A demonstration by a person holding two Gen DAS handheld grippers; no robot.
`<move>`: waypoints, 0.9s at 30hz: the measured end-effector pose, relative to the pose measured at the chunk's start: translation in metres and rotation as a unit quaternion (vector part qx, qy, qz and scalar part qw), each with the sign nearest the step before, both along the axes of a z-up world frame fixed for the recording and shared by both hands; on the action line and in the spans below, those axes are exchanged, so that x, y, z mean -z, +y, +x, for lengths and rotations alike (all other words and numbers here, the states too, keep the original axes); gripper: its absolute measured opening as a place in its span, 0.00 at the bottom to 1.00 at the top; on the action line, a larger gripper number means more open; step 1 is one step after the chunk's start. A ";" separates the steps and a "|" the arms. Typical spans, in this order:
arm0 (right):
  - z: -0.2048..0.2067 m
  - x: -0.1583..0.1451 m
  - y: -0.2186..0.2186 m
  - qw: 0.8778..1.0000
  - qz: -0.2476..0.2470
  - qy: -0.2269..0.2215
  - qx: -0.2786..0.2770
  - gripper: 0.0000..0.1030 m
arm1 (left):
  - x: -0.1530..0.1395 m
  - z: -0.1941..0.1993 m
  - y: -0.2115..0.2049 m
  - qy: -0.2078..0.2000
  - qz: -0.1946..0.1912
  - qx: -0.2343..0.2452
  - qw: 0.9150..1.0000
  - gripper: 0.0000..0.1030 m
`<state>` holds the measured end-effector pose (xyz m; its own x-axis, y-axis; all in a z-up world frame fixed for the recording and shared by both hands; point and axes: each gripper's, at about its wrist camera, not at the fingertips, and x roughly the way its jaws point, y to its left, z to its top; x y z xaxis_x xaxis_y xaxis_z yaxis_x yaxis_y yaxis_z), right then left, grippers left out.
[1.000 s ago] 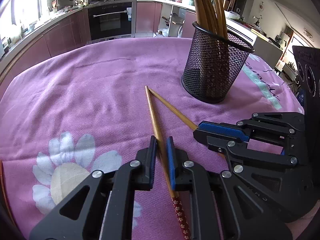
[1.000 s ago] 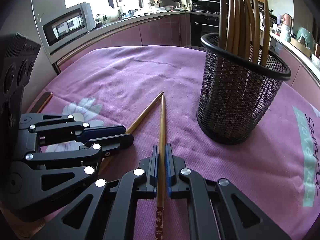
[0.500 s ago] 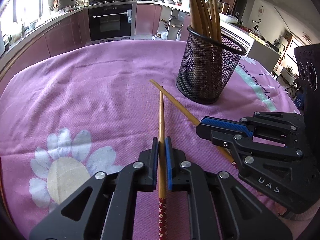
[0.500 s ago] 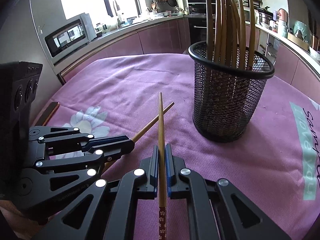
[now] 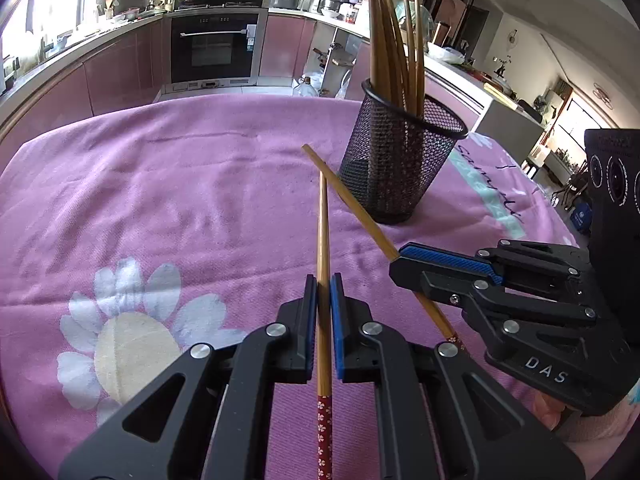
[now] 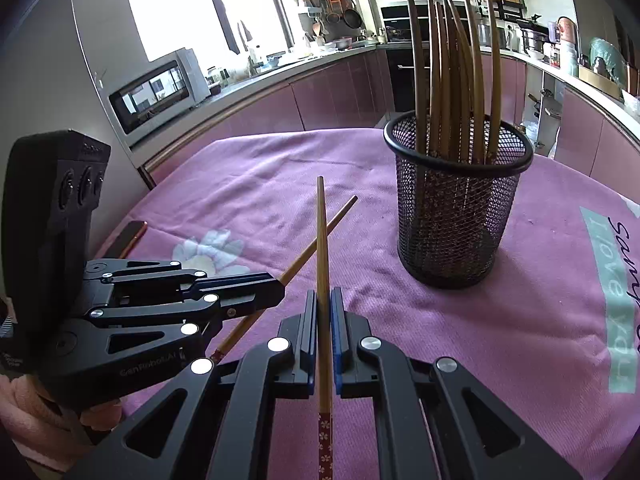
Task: Organize utensils
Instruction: 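Raise both chopsticks upright and carry them toward the mesh cup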
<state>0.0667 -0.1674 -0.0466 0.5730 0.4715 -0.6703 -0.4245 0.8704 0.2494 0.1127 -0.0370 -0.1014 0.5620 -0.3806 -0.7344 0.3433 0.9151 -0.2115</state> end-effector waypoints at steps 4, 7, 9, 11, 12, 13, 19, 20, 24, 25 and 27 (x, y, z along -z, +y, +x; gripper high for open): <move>-0.004 -0.007 -0.003 1.000 0.007 -0.013 0.002 0.05 | -0.006 -0.004 0.000 -0.006 -0.011 0.005 1.000 0.07; -0.006 -0.013 -0.006 1.000 0.011 -0.022 0.004 0.05 | -0.012 -0.007 0.001 -0.009 -0.023 0.010 1.000 0.07; -0.008 -0.018 -0.008 0.999 0.014 -0.029 0.006 0.05 | -0.016 -0.009 0.002 -0.012 -0.029 0.012 0.999 0.07; -0.009 -0.022 -0.012 0.999 0.018 -0.036 0.009 0.05 | -0.020 -0.010 0.002 -0.015 -0.036 0.014 0.999 0.07; -0.010 -0.023 -0.013 0.999 0.019 -0.038 0.011 0.05 | -0.021 -0.011 0.003 -0.016 -0.041 0.015 0.999 0.07; -0.010 -0.025 -0.015 0.999 0.021 -0.041 0.013 0.05 | -0.023 -0.011 0.003 -0.017 -0.046 0.016 0.999 0.07; -0.012 -0.031 -0.023 0.998 0.028 -0.054 0.023 0.05 | -0.035 -0.016 0.004 -0.030 -0.062 0.026 0.997 0.07; -0.012 -0.032 -0.024 0.998 0.028 -0.055 0.025 0.05 | -0.038 -0.017 0.004 -0.034 -0.065 0.027 0.997 0.07; -0.012 -0.034 -0.027 0.997 0.031 -0.059 0.031 0.05 | -0.044 -0.019 0.004 -0.040 -0.075 0.032 0.996 0.07; -0.012 -0.035 -0.028 0.997 0.032 -0.061 0.032 0.05 | -0.046 -0.020 0.003 -0.042 -0.076 0.032 0.996 0.07; -0.013 -0.037 -0.029 0.997 0.034 -0.065 0.034 0.05 | -0.049 -0.021 0.003 -0.045 -0.079 0.034 0.995 0.07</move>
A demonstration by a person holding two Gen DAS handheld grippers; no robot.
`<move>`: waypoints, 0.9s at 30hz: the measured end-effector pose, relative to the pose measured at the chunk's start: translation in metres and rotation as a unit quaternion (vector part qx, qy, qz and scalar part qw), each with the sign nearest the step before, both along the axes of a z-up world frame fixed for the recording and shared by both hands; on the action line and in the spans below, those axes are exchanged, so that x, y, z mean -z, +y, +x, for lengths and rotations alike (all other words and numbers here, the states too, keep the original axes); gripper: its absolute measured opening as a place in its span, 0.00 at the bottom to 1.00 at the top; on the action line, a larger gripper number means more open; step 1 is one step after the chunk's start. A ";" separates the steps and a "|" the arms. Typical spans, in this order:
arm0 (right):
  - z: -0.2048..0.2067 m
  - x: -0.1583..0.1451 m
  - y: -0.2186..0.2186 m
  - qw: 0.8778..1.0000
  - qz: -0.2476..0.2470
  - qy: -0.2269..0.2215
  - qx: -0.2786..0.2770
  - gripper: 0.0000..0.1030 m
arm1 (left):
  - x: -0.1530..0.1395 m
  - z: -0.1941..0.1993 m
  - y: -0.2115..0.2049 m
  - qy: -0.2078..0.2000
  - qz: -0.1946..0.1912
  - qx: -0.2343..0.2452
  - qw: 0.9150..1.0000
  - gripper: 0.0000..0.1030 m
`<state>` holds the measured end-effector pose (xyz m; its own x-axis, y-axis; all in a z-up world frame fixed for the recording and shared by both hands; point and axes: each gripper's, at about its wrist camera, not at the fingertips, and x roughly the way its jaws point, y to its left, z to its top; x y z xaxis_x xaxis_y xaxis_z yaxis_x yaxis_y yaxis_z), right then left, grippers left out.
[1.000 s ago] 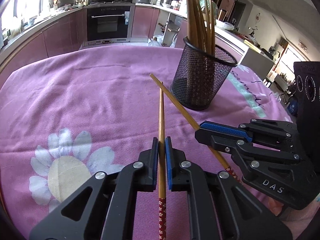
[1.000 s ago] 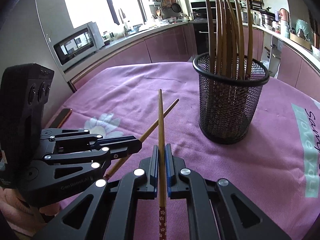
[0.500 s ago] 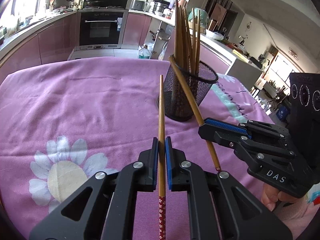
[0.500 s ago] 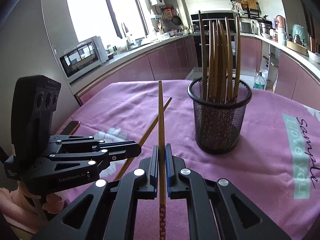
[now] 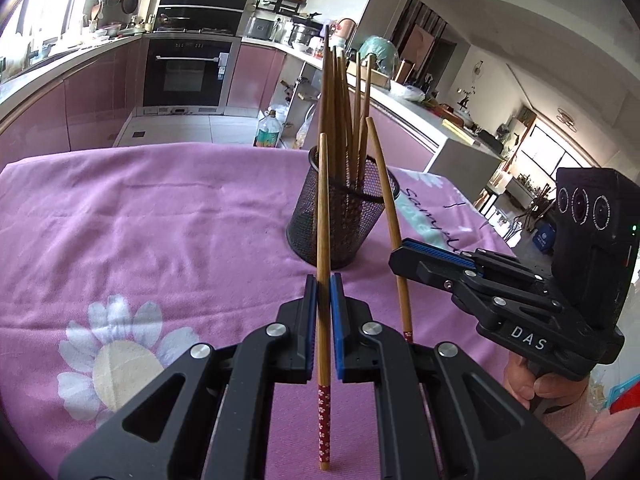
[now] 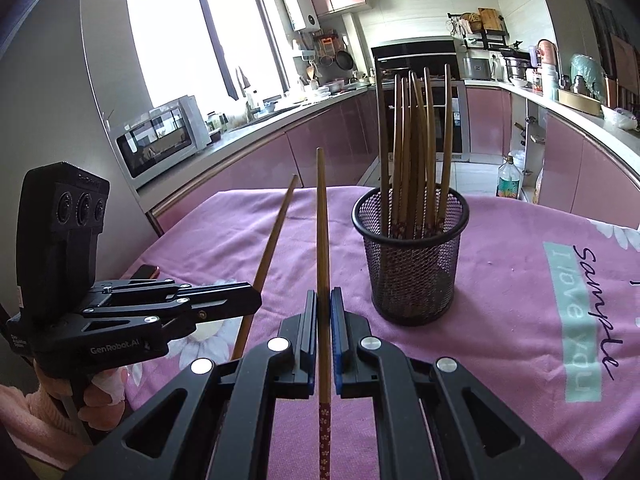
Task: Organize utensils
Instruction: 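Raise both chopsticks upright and carry them toward the mesh cup, then lower both upright chopsticks into the mesh cup among the others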
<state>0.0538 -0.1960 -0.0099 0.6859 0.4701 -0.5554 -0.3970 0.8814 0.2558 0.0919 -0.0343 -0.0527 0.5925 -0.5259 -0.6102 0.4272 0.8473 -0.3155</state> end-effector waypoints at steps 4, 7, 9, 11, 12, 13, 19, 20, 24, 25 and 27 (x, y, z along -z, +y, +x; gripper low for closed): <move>0.000 -0.003 -0.003 1.000 0.005 -0.004 0.003 0.05 | -0.006 -0.001 -0.001 -0.006 -0.004 0.003 1.000 0.07; 0.000 -0.004 -0.007 1.000 0.010 -0.006 0.006 0.05 | -0.010 -0.002 -0.002 -0.010 -0.007 0.005 1.000 0.07; 0.000 -0.006 -0.008 1.000 0.012 -0.008 0.008 0.05 | -0.011 0.001 -0.001 -0.012 -0.009 0.007 1.000 0.07; 0.000 -0.006 -0.012 1.000 0.014 -0.010 0.009 0.05 | -0.013 0.001 -0.001 -0.014 -0.012 0.008 1.000 0.07; 0.000 -0.007 -0.012 1.000 0.015 -0.011 0.010 0.05 | -0.014 0.001 -0.001 -0.015 -0.013 0.008 1.000 0.07; -0.001 -0.008 -0.013 1.000 0.017 -0.012 0.011 0.05 | -0.015 0.001 -0.001 -0.017 -0.014 0.008 1.000 0.07; -0.001 -0.012 -0.018 0.999 0.022 -0.020 0.016 0.05 | -0.019 0.001 -0.002 -0.024 -0.019 0.011 0.999 0.07; -0.001 -0.013 -0.018 0.999 0.023 -0.022 0.016 0.05 | -0.020 0.001 -0.002 -0.025 -0.019 0.011 0.999 0.07; -0.001 -0.018 -0.021 0.999 0.026 -0.028 0.019 0.05 | -0.023 0.002 -0.003 -0.028 -0.022 0.013 0.999 0.07; -0.002 -0.019 -0.021 0.999 0.027 -0.030 0.019 0.05 | -0.023 0.003 -0.003 -0.028 -0.023 0.014 0.999 0.07; -0.002 -0.020 -0.022 0.999 0.027 -0.033 0.020 0.05 | -0.024 0.004 -0.004 -0.030 -0.023 0.014 0.999 0.07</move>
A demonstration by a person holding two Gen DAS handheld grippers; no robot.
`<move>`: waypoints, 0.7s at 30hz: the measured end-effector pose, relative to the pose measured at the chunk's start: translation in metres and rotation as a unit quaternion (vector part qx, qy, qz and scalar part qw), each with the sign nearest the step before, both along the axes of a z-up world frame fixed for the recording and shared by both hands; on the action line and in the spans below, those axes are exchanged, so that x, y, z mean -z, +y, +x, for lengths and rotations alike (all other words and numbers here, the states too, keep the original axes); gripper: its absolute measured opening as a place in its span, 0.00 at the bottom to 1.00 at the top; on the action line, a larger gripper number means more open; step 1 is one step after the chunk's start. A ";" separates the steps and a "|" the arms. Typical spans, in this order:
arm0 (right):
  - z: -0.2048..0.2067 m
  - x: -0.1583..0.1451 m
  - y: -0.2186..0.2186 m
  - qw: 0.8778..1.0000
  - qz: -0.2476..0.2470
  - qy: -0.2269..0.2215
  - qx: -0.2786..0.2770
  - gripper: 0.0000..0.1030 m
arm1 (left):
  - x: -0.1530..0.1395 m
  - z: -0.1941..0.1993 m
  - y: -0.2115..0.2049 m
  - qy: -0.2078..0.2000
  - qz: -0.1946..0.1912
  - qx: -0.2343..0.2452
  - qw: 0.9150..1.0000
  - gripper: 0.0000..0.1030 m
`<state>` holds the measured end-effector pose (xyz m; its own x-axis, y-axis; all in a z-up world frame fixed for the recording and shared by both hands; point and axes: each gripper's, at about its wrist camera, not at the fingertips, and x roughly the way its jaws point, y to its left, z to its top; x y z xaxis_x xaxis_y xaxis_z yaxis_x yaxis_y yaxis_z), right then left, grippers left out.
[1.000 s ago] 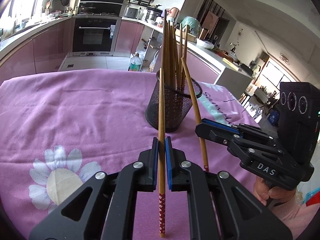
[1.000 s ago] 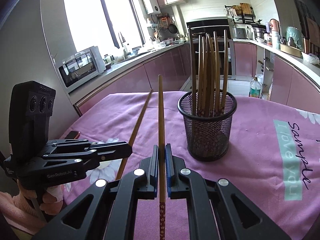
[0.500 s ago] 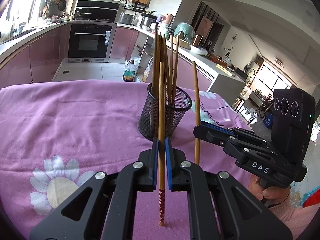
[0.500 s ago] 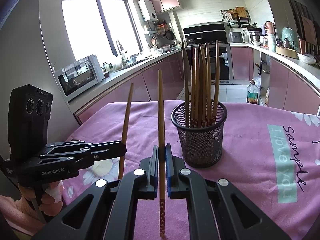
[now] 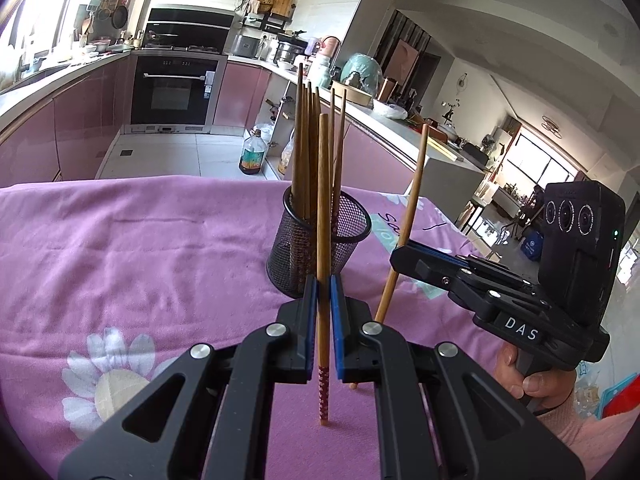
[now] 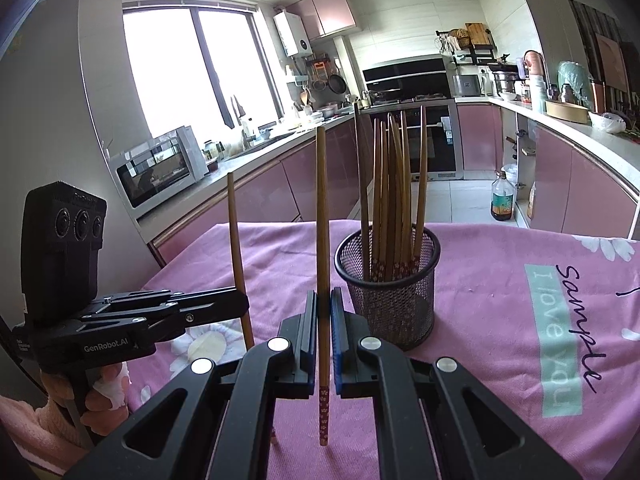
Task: Organize utensils
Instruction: 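Lower both upright chopsticks into the mesh cup among the others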
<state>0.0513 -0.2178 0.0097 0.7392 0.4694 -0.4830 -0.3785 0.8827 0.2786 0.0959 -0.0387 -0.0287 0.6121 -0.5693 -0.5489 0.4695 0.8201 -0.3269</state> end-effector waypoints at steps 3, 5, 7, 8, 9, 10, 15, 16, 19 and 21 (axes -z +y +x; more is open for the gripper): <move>0.000 -0.002 -0.001 1.000 0.001 -0.003 0.002 0.05 | -0.001 0.001 0.001 -0.002 -0.002 0.000 1.000 0.07; 0.000 -0.004 -0.002 1.000 0.003 -0.005 0.002 0.05 | -0.002 0.003 0.000 -0.005 -0.004 0.000 1.000 0.07; 0.002 -0.005 -0.003 1.000 0.004 -0.006 0.003 0.05 | -0.002 0.006 0.000 -0.007 -0.005 0.000 1.000 0.07; 0.002 -0.005 -0.004 1.000 0.005 -0.007 0.003 0.05 | -0.003 0.007 0.000 -0.008 -0.006 0.000 1.000 0.07; 0.003 -0.006 -0.004 1.000 0.006 -0.007 0.004 0.05 | -0.003 0.008 0.000 -0.009 -0.006 0.000 1.000 0.07; 0.003 -0.006 -0.004 1.000 0.005 -0.008 0.004 0.05 | -0.004 0.008 0.000 -0.010 -0.006 0.000 1.000 0.07; 0.005 -0.009 -0.004 1.000 0.006 -0.011 0.005 0.05 | -0.009 0.010 -0.001 -0.015 -0.007 0.000 1.000 0.07; 0.005 -0.009 -0.004 1.000 0.005 -0.012 0.005 0.05 | -0.010 0.010 -0.001 -0.016 -0.007 -0.001 1.000 0.07; 0.006 -0.011 -0.005 1.000 0.005 -0.015 0.006 0.05 | -0.013 0.009 -0.002 -0.019 -0.008 -0.001 1.000 0.07; 0.007 -0.012 -0.004 1.000 0.004 -0.016 0.006 0.05 | -0.014 0.008 -0.003 -0.021 -0.007 -0.001 1.000 0.07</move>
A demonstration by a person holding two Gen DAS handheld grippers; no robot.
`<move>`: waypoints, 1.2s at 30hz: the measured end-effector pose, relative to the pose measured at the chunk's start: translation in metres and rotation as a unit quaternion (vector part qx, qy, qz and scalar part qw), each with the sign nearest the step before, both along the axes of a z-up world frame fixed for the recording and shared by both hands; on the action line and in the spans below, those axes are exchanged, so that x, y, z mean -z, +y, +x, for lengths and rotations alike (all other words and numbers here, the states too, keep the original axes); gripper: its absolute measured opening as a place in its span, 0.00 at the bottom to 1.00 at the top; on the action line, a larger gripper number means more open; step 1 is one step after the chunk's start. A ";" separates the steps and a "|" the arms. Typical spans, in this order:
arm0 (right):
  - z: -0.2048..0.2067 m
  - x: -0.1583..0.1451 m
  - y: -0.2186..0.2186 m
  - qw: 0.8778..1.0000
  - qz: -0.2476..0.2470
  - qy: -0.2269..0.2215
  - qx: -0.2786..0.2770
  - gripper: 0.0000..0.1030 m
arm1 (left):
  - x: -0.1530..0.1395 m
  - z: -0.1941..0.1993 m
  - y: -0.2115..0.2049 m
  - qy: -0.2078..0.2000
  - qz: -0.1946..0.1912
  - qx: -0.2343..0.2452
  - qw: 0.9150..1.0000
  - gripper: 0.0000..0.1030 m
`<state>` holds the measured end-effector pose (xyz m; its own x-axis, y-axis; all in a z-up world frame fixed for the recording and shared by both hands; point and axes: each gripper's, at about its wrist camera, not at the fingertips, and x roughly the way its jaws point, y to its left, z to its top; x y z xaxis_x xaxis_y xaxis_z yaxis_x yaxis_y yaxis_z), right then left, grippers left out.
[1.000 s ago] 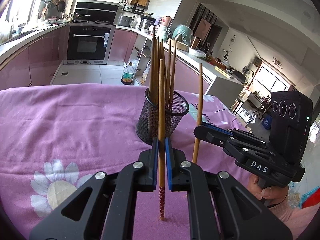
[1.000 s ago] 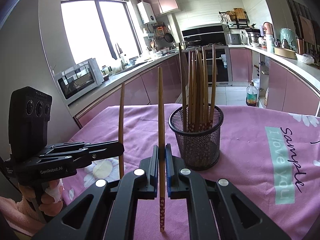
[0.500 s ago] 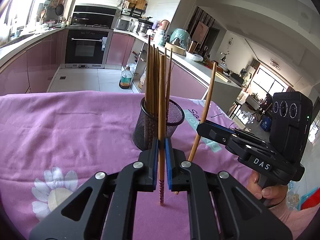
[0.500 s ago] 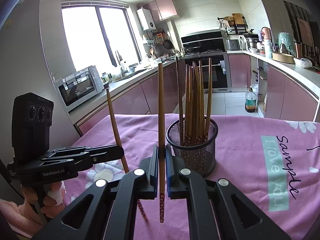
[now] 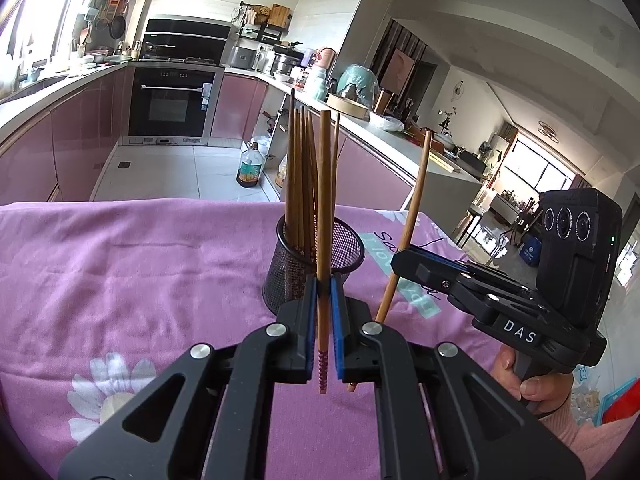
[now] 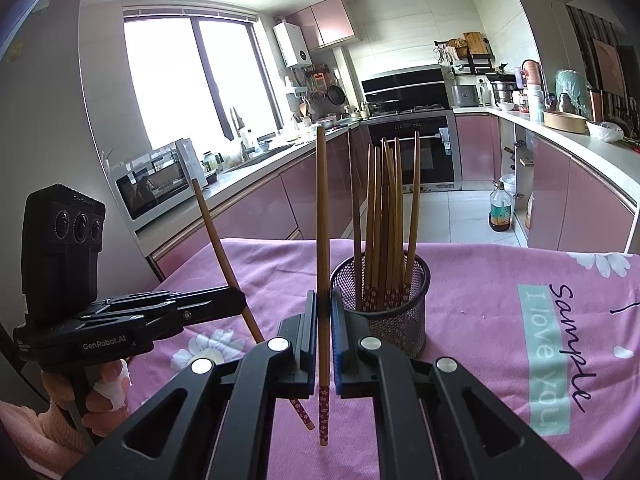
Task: Organize utensils
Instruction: 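Lower both upright chopsticks into the mesh cup among the others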
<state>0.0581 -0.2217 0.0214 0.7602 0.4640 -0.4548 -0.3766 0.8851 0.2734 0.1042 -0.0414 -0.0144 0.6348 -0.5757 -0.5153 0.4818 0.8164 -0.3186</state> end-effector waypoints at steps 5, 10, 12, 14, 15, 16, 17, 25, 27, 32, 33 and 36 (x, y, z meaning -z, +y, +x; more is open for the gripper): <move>0.002 -0.002 0.002 1.000 -0.003 -0.004 0.001 0.05 | -0.002 0.001 -0.002 -0.005 0.002 0.000 1.000 0.07; 0.001 -0.005 0.002 1.000 -0.005 -0.009 0.003 0.05 | -0.004 0.001 -0.003 -0.009 0.002 0.001 1.000 0.07; 0.001 -0.006 0.002 1.000 -0.005 -0.012 0.003 0.05 | -0.006 0.001 -0.005 -0.011 0.003 0.001 1.000 0.07; 0.001 -0.008 0.002 1.000 -0.005 -0.013 0.003 0.05 | -0.007 0.002 -0.005 -0.013 0.004 0.002 1.000 0.07; 0.002 -0.009 0.002 1.000 -0.005 -0.014 0.003 0.05 | -0.008 0.002 -0.005 -0.014 0.004 0.002 1.000 0.07; 0.002 -0.009 0.002 1.000 -0.005 -0.015 0.003 0.05 | -0.009 0.002 -0.006 -0.016 0.004 0.002 1.000 0.07; 0.002 -0.010 0.002 1.000 -0.006 -0.016 0.003 0.05 | -0.011 0.002 -0.006 -0.017 0.004 0.002 1.000 0.07; 0.002 -0.018 0.002 1.000 -0.006 -0.027 0.005 0.05 | -0.018 0.003 -0.008 -0.027 0.004 0.005 1.000 0.07; 0.002 -0.020 0.002 0.999 -0.007 -0.031 0.005 0.05 | -0.019 0.003 -0.008 -0.030 0.003 0.006 1.000 0.07; 0.003 -0.025 0.001 0.999 -0.007 -0.038 0.006 0.05 | -0.026 0.002 -0.008 -0.038 0.003 0.006 0.999 0.07; 0.003 -0.026 0.002 0.999 -0.007 -0.039 0.006 0.05 | -0.027 0.002 -0.008 -0.039 0.003 0.006 0.999 0.07; 0.005 -0.029 0.002 0.999 -0.006 -0.042 0.004 0.05 | -0.031 0.003 -0.009 -0.042 0.004 0.006 0.999 0.07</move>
<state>0.0629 -0.2193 0.0502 0.7992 0.4525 -0.3956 -0.3908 0.8913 0.2301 0.1074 -0.0502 0.0161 0.6697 -0.5796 -0.4644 0.5159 0.8128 -0.2704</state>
